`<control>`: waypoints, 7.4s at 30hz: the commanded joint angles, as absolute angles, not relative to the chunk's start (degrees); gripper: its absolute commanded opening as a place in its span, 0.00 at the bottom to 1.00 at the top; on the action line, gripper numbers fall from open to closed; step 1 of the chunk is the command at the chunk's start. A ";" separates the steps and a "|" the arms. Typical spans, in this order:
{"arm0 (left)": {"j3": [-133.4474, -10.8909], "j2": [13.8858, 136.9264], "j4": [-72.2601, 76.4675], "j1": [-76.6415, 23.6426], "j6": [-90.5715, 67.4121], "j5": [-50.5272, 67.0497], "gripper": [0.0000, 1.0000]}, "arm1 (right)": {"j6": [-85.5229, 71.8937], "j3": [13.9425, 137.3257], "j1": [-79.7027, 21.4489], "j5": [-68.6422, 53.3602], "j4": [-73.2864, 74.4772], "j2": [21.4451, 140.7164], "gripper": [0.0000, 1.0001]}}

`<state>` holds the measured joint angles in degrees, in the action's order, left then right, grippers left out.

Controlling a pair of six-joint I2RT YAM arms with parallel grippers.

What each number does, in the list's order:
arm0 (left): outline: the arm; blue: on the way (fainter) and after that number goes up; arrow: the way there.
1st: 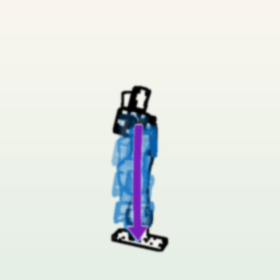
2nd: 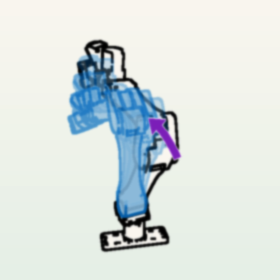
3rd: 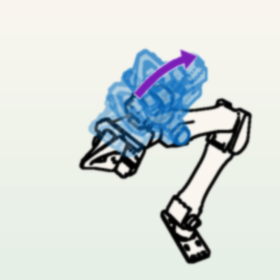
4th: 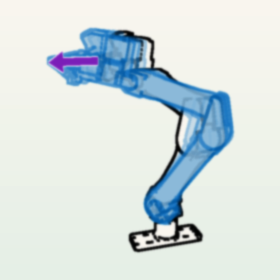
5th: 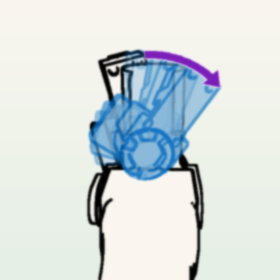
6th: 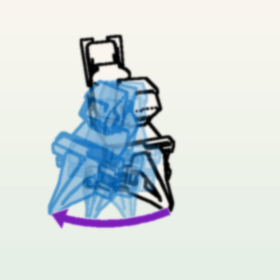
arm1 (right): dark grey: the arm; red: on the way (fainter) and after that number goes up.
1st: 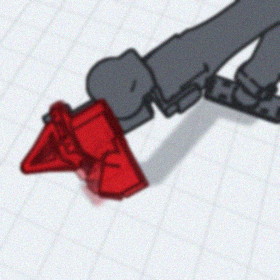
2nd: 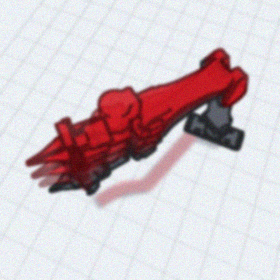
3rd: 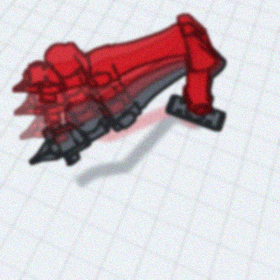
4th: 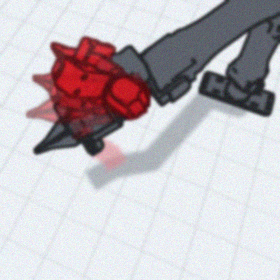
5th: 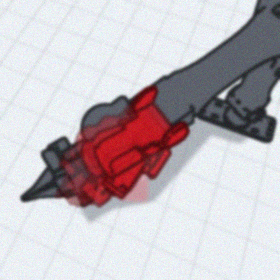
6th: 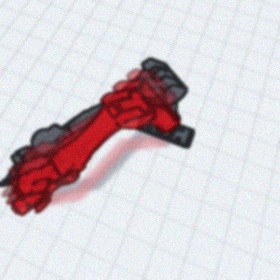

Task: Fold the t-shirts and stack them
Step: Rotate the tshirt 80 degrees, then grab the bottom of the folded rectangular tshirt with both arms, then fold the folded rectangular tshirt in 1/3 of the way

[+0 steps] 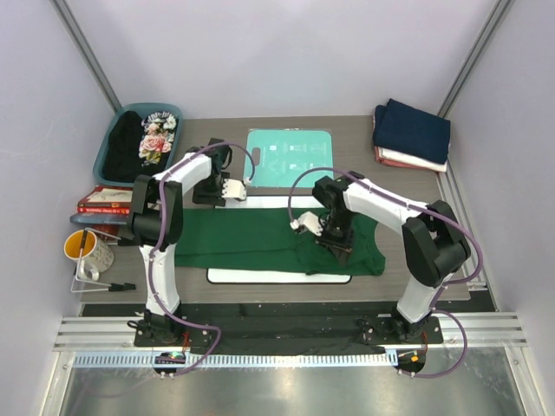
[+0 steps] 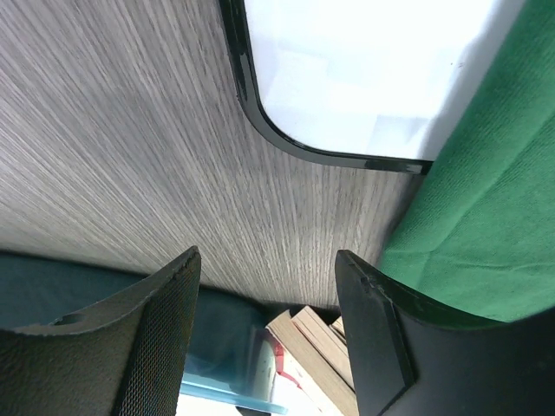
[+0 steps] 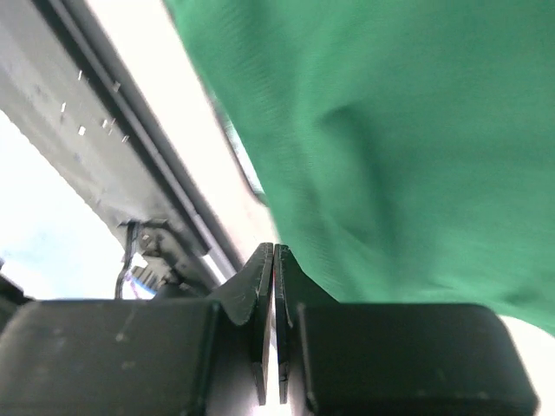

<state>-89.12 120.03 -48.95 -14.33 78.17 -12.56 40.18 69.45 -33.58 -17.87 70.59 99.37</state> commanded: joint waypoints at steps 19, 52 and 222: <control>-90.70 117.51 -50.36 -14.50 77.70 -13.36 0.64 | 36.39 81.74 -23.29 6.40 52.49 111.35 0.06; -85.52 116.81 -43.42 -14.50 73.83 -15.91 0.64 | 37.97 137.20 -23.90 23.35 11.19 150.38 0.01; -54.32 52.83 -45.44 -42.01 65.21 44.03 0.00 | 63.19 68.38 -41.31 -43.86 73.74 58.36 0.01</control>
<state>-54.78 55.42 -40.56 -42.17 66.43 42.74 61.63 66.00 -41.12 -39.55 64.79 60.62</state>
